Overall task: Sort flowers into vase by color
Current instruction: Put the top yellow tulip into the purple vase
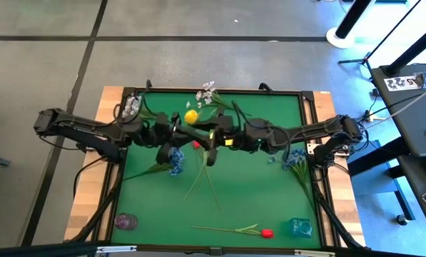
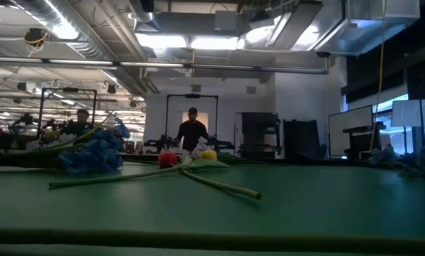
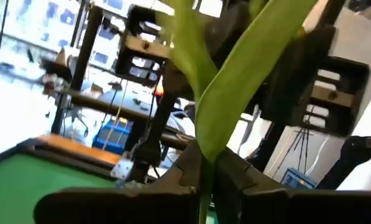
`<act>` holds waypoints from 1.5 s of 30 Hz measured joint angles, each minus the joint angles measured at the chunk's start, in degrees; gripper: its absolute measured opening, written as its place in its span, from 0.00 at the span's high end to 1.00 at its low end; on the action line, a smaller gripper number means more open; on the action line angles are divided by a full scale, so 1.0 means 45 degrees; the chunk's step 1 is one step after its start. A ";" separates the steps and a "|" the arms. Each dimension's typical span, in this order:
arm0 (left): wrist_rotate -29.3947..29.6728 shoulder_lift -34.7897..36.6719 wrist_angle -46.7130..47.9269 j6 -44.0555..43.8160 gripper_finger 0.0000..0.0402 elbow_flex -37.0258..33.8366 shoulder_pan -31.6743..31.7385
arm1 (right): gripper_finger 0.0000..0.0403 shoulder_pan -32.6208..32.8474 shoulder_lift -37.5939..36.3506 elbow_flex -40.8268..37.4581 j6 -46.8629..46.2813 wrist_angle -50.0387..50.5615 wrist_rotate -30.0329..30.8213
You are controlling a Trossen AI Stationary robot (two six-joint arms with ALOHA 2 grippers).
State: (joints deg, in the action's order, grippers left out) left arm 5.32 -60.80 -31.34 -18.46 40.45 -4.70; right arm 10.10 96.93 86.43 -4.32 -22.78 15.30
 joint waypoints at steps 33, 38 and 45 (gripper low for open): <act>-0.4232 0.5934 0.5178 0.3196 0.99 -0.0916 -1.1030 | 0.44 0.3276 0.1317 0.0743 -0.2924 -0.1488 0.8877; -0.3774 0.5891 0.4275 0.3562 0.99 -0.1984 -1.1863 | 0.44 0.3460 0.2080 0.1704 -0.3292 -0.0571 0.9275; -0.2982 0.5783 0.3484 0.3576 0.99 -0.3140 -1.2169 | 0.44 0.3412 0.2398 0.1870 -0.3544 -0.0146 0.9837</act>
State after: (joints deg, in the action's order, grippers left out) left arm -8.10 -34.77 -15.66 -2.37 26.32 -59.46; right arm 25.45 107.72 94.85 -20.27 -23.43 59.56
